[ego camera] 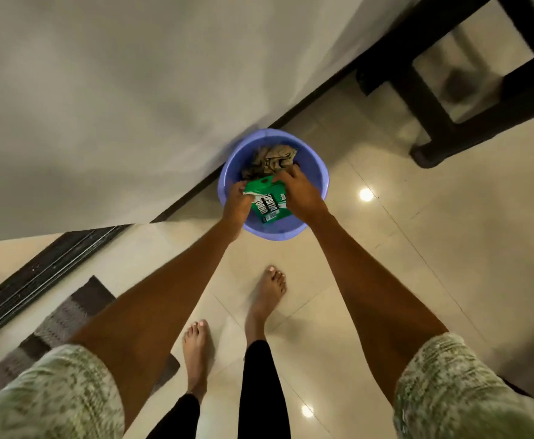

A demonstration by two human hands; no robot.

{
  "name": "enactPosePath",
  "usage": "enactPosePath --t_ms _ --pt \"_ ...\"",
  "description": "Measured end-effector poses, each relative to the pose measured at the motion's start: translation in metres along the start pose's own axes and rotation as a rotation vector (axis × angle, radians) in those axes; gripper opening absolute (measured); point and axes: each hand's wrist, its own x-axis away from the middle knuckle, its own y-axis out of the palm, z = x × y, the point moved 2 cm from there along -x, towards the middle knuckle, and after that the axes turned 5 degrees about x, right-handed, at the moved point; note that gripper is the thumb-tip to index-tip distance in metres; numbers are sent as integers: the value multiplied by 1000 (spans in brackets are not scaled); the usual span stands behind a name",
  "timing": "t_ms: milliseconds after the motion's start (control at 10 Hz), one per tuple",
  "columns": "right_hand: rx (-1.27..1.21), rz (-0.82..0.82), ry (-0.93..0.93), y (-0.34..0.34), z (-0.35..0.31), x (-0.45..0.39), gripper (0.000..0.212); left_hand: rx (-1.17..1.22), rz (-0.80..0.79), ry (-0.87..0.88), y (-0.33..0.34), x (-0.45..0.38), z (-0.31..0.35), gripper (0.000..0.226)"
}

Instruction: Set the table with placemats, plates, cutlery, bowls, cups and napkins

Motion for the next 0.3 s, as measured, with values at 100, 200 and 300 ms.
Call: enactPosePath --t_ms 100,200,300 --pt "23 -9 -6 0 -7 3 45 -6 46 25 5 -1 -7 47" --pt "-75 102 41 -2 -10 23 50 -70 68 114 4 3 -9 46" --pt "-307 290 309 -16 -22 71 54 -137 75 192 0 19 -15 48"
